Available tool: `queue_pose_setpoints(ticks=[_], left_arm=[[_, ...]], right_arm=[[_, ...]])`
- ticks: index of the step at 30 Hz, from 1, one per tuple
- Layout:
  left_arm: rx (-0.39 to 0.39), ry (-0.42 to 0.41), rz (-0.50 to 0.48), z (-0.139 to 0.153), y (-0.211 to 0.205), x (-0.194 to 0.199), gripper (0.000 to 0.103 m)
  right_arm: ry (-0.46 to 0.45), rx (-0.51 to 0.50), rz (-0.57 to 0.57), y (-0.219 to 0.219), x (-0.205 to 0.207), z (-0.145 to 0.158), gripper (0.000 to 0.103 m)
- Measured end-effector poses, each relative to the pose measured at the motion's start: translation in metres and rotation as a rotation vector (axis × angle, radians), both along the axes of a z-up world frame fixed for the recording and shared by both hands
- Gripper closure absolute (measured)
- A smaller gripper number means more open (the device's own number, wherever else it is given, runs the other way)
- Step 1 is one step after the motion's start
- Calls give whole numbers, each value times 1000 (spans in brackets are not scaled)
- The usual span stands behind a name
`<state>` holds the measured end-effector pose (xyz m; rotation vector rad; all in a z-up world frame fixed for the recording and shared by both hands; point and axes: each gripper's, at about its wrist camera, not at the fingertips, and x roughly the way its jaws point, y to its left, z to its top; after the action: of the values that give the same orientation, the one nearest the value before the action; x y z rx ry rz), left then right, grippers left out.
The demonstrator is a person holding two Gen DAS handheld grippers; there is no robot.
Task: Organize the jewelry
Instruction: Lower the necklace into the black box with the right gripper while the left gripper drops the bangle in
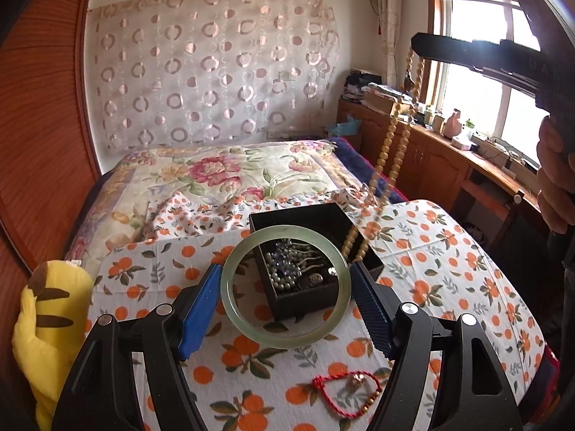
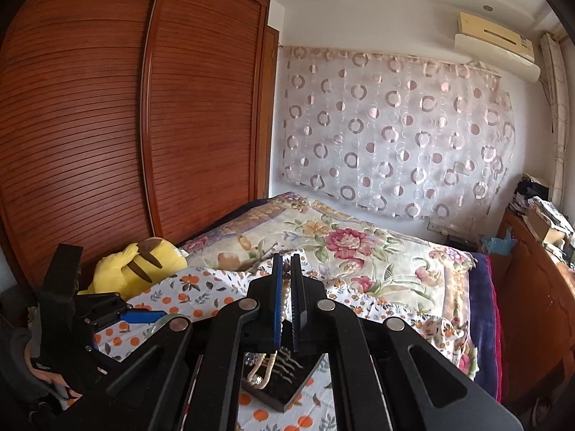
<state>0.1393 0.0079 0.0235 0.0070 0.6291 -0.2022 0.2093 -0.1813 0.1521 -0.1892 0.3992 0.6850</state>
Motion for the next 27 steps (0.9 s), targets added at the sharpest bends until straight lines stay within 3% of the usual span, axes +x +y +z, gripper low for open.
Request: queue_pose_setpoints(ticks=[9,22,27], left_arm=[[0,21,1,-5,3,28,34],[25,70,-17,-22,-8,66,34],[32,85,-30,-28,-16,79,34]], right_arm=[[67,-23,12,12,30,-35,98],[232,-84,7,16,52,-124,98],[270,-89,-3,12,57,-142,98]])
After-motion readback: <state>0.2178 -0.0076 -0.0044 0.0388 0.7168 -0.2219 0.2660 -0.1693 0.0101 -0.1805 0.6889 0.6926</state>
